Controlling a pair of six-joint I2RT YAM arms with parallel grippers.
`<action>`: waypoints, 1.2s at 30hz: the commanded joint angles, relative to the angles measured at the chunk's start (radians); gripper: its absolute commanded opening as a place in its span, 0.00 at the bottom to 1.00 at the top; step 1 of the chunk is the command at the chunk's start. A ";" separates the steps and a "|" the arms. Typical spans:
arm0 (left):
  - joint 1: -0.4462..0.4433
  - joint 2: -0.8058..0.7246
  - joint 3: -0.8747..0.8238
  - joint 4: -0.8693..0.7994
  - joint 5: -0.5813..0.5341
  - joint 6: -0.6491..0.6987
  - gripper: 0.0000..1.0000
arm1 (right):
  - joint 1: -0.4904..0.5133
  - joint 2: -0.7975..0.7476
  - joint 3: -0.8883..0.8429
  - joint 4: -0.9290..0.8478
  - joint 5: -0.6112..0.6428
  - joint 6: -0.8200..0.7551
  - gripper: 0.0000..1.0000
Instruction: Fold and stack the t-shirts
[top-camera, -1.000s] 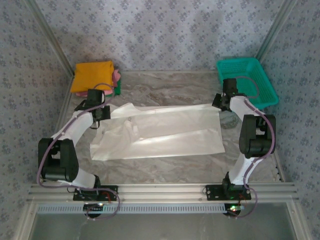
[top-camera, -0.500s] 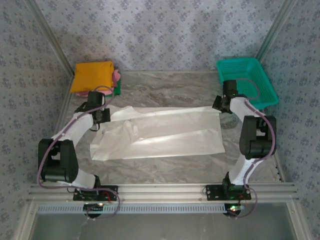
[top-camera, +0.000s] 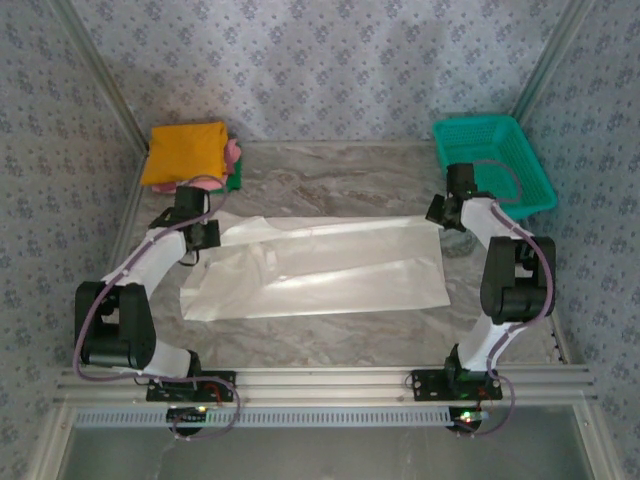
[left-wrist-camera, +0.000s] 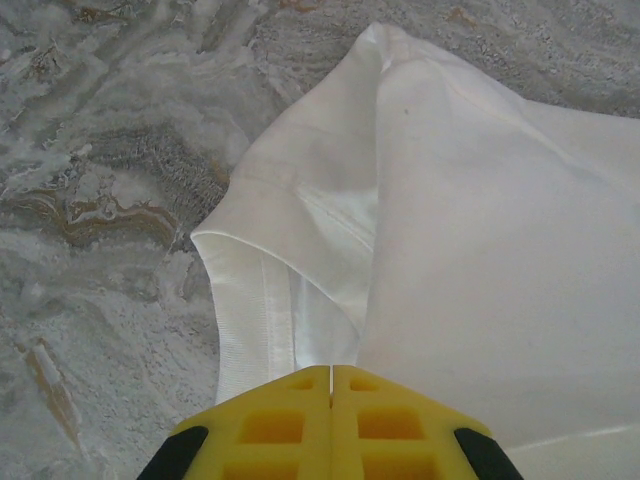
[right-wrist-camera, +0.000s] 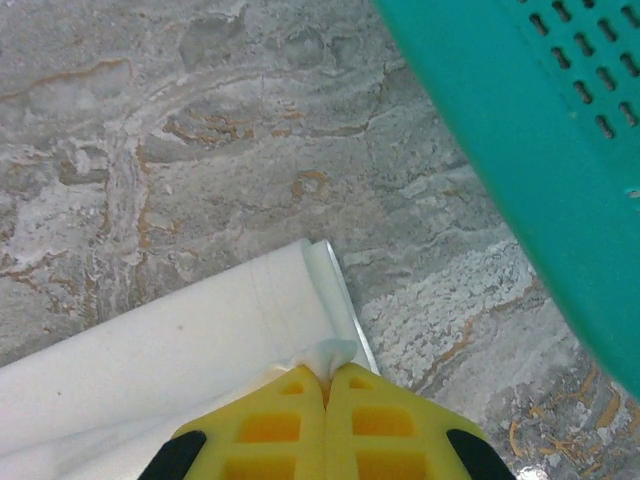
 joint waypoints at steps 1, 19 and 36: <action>-0.004 -0.038 -0.013 -0.009 -0.036 -0.022 0.00 | -0.006 -0.040 -0.023 -0.034 0.044 0.027 0.05; -0.016 -0.207 -0.123 0.024 -0.189 -0.135 0.49 | -0.015 -0.183 -0.069 -0.092 0.055 0.067 0.34; -0.084 0.285 0.265 -0.002 0.141 0.103 0.57 | 0.159 0.145 0.260 -0.170 -0.121 0.010 0.03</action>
